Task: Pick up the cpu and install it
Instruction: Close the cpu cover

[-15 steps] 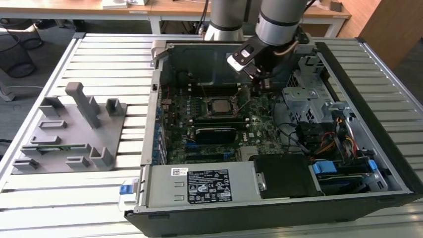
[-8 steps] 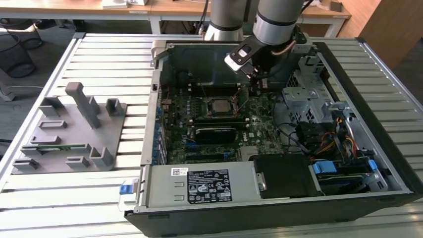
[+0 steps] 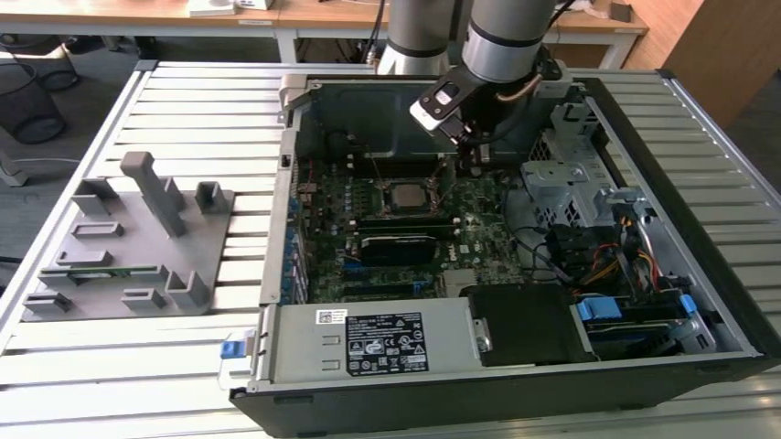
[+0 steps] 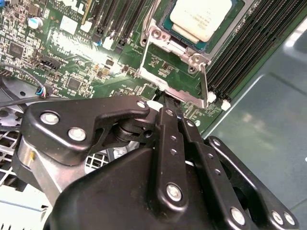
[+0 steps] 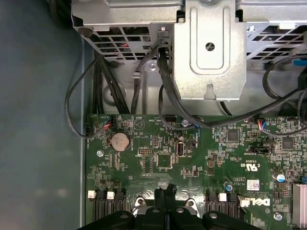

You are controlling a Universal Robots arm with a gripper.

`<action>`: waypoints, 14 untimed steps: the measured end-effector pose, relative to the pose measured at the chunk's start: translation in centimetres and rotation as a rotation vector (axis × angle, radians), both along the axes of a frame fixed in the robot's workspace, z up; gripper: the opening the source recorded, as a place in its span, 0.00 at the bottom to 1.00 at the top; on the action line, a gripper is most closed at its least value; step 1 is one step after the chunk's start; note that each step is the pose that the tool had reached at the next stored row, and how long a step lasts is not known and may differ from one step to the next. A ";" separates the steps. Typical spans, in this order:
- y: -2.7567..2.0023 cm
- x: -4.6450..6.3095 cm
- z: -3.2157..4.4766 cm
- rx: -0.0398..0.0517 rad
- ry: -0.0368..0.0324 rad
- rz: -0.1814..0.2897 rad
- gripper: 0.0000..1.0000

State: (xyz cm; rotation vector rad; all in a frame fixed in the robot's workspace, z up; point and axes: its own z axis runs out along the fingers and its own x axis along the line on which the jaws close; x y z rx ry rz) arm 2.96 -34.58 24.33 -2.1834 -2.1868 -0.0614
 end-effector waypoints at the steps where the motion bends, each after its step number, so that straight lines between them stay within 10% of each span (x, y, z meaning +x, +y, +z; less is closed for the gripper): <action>1: 0.00 -0.1 0.00 0.0000 0.0000 0.000 0.11; 14: 0.00 -0.6 -0.03 -0.0001 0.0000 0.000 0.11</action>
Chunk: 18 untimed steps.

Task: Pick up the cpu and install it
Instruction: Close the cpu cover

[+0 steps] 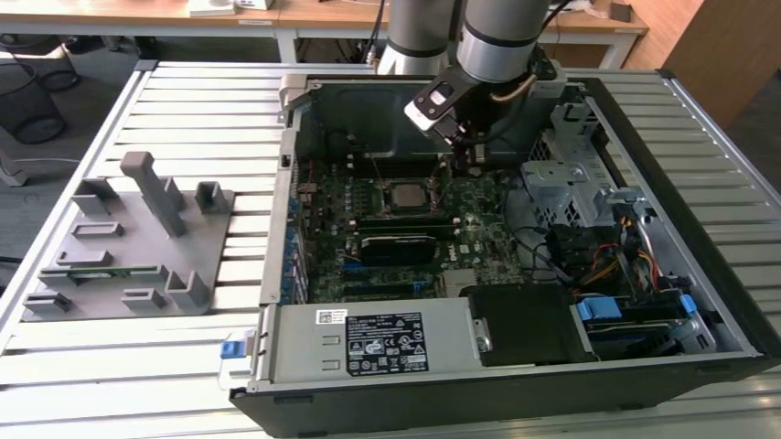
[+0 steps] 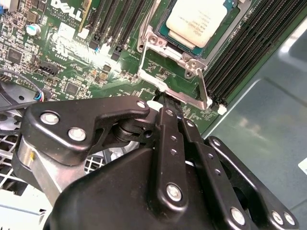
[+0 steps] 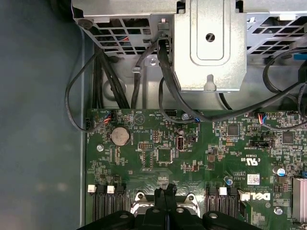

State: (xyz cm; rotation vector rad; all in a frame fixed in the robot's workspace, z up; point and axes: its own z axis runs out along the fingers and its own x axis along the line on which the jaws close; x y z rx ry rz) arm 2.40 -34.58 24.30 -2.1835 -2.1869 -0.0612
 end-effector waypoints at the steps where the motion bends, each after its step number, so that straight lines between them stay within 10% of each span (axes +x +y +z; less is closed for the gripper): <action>1: 0.00 0.0 0.00 0.0001 0.0000 0.000 0.11; 18: 0.00 -1.0 -0.48 0.0001 0.0000 0.000 0.11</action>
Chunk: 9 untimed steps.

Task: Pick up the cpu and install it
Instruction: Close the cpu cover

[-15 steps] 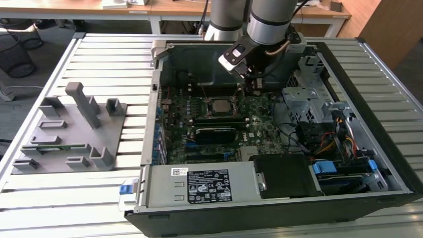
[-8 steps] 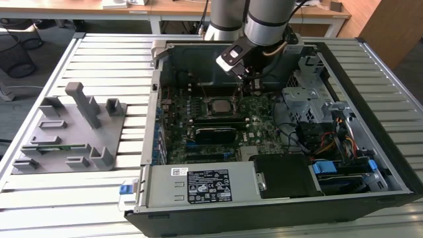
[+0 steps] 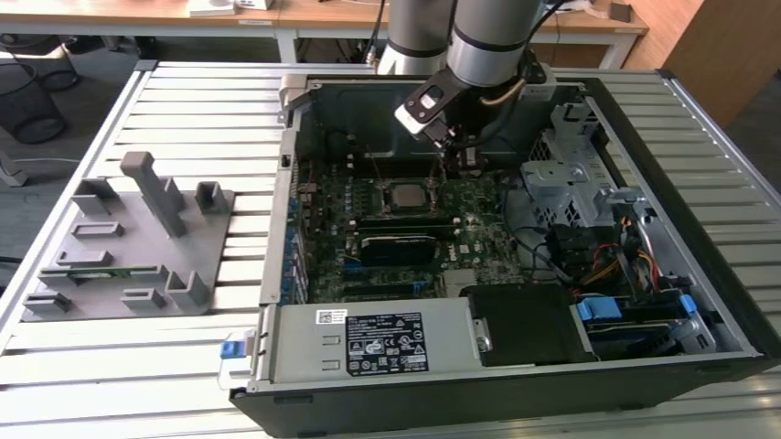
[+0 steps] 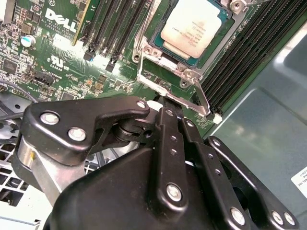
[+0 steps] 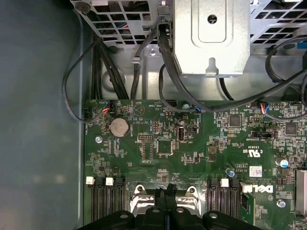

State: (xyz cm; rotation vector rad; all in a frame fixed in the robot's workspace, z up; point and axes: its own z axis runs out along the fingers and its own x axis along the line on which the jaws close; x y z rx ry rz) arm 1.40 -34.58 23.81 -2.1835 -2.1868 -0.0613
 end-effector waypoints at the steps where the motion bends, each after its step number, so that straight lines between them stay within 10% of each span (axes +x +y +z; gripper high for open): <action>1: 0.00 0.0 -0.01 0.0000 0.0000 0.000 0.11; 9: 0.00 -0.4 -0.05 -0.0001 0.0000 0.000 0.11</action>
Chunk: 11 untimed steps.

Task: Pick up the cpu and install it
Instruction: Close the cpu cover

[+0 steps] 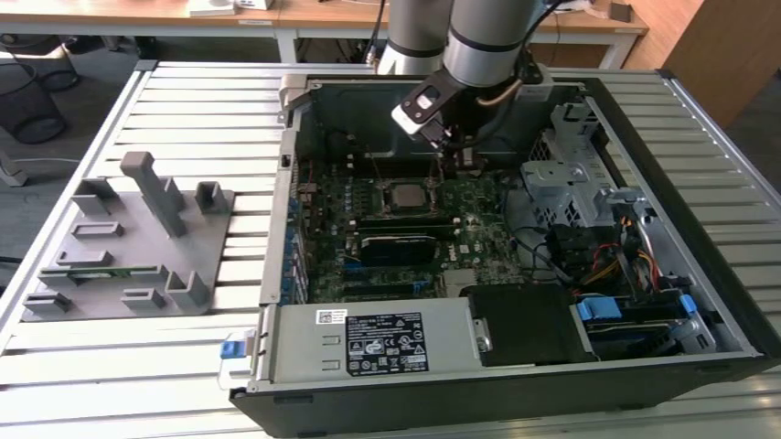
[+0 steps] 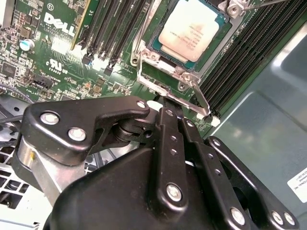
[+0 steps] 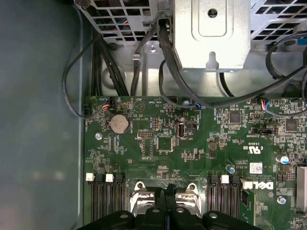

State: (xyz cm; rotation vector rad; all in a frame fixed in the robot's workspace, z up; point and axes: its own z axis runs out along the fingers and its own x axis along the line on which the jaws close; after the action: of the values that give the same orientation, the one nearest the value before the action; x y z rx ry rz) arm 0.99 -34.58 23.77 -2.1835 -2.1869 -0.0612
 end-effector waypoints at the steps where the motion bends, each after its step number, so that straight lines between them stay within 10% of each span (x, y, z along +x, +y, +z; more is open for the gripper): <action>1: 0.00 -0.1 0.00 0.0000 0.0000 0.000 0.11; 11: 0.01 -0.9 -0.02 -0.0001 0.0001 0.000 0.11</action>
State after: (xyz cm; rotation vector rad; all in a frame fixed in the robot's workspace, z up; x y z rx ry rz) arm 0.09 -34.57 23.75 -2.1835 -2.1869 -0.0611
